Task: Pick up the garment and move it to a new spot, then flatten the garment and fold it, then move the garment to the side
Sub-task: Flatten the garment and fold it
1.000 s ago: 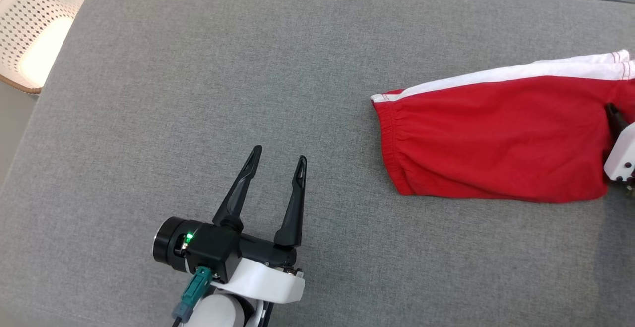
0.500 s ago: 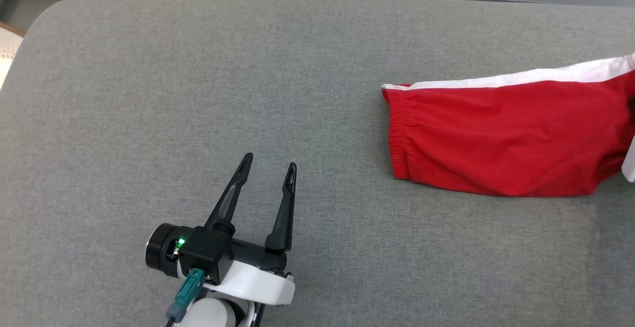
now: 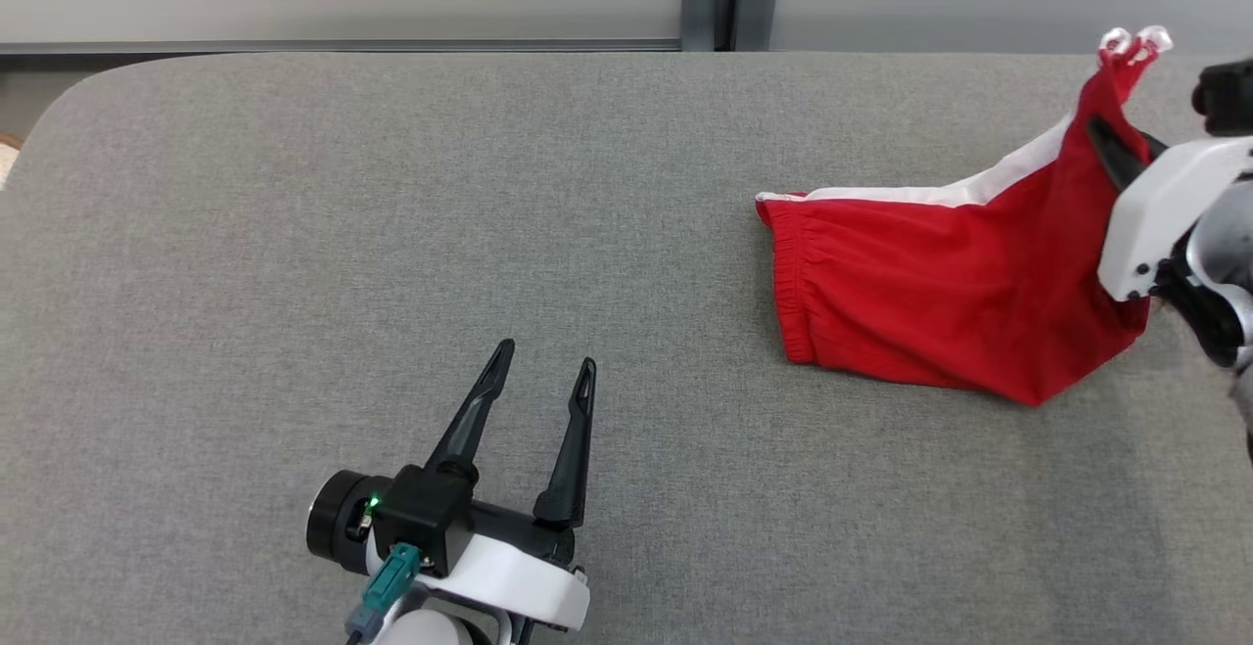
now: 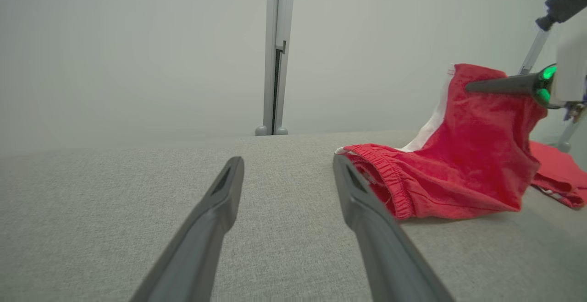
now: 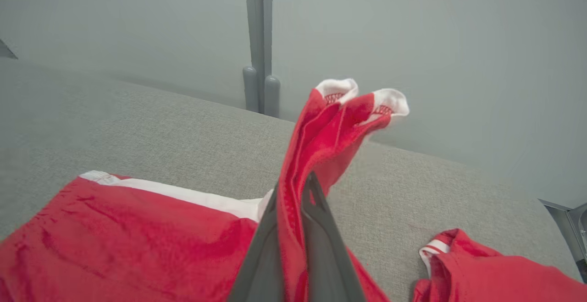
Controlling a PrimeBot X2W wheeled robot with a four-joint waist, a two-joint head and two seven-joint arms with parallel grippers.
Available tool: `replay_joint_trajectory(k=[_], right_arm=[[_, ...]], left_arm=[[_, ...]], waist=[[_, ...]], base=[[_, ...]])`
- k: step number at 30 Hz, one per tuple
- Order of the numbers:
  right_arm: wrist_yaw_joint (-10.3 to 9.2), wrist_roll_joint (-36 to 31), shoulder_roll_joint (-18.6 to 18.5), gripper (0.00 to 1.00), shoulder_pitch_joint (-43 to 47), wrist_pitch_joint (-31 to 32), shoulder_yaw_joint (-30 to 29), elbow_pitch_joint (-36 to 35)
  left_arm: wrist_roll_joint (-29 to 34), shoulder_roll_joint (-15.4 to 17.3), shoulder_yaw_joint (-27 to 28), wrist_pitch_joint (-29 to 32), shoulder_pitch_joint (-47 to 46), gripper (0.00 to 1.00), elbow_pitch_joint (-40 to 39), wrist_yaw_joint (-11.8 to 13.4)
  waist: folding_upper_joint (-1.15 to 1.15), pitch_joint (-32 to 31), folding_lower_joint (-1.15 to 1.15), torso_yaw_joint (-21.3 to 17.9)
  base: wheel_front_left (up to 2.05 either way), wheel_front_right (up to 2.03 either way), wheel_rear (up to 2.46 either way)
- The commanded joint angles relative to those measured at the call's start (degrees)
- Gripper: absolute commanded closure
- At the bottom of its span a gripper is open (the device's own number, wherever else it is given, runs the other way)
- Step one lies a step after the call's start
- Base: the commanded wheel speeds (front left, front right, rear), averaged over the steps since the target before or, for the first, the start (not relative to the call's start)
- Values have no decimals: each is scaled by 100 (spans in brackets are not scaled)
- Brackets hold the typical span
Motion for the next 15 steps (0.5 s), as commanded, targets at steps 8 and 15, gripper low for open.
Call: replay_joint_trajectory(k=[8, 15], right_arm=[[-12, -129, 532, 100, 307, 602, 50, -789], [-7, -72, 1122, 100, 667, 970, -53, -1169]], left_arm=[[-218, 20, -165, -6, 94, 0, 200, 62], [-300, 20, -256, -6, 27, 0, 243, 108]], waist=[[0, -115, 0, 253], [0, -66, 0, 344]], base=[[0, 0, 0], [0, 0, 0]])
